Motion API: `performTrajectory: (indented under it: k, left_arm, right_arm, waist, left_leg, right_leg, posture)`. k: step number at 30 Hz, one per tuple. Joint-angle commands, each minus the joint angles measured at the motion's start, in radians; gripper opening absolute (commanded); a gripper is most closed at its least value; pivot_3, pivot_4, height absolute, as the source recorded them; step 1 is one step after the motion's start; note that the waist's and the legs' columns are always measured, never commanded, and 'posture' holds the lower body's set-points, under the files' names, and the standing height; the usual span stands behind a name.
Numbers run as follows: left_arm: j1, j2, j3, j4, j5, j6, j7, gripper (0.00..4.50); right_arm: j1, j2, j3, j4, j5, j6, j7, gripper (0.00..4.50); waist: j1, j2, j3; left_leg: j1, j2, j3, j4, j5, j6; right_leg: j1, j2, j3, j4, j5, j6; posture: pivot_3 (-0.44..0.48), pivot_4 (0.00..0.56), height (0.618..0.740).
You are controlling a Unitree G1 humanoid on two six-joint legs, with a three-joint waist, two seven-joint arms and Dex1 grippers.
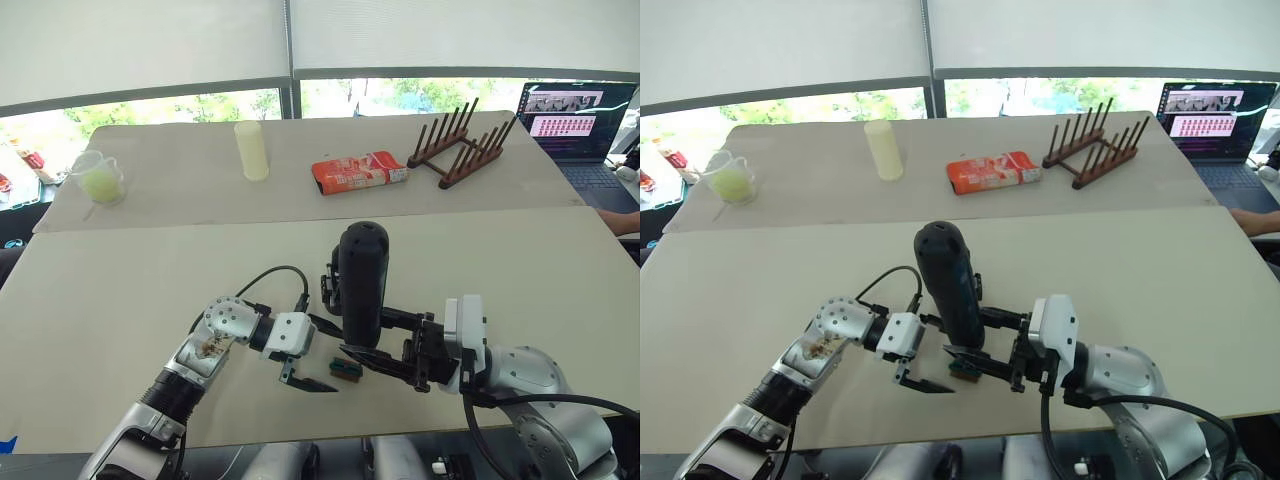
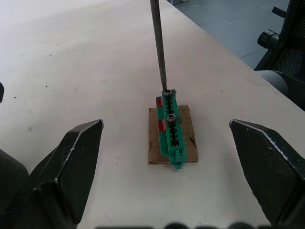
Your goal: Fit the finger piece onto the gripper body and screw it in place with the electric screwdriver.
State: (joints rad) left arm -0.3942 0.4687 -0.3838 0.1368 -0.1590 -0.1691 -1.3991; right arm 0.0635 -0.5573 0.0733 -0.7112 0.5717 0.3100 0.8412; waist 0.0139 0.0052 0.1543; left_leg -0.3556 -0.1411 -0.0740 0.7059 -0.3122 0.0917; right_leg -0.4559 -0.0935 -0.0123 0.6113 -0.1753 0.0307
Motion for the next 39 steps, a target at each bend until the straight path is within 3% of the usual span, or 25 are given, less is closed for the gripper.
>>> performTrajectory:
  k: [1, 39]
  left_arm:
    - [-0.009, 0.000, 0.002, -0.009, -0.009, -0.006, 0.002, 4.50]
    - [-0.033, -0.004, 0.003, 0.034, -0.006, -0.027, -0.004, 4.50]
  right_arm:
    - [-0.003, 0.007, 0.000, -0.050, 0.021, -0.031, 0.002, 1.90]
    - [-0.007, -0.013, -0.002, -0.084, 0.044, -0.007, -0.030, 1.90]
  waist:
    - [0.000, 0.000, 0.000]
    - [0.000, 0.000, 0.000]
  left_leg:
    - [0.000, 0.000, 0.000, 0.000, 0.000, 0.000]
    - [0.000, 0.000, 0.000, 0.000, 0.000, 0.000]
  right_leg:
    - [0.000, 0.000, 0.000, 0.000, 0.000, 0.000]
    - [0.000, 0.000, 0.000, 0.000, 0.000, 0.000]
  posture:
    - [0.000, 0.150, 0.740]
    - [0.000, 0.150, 0.740]
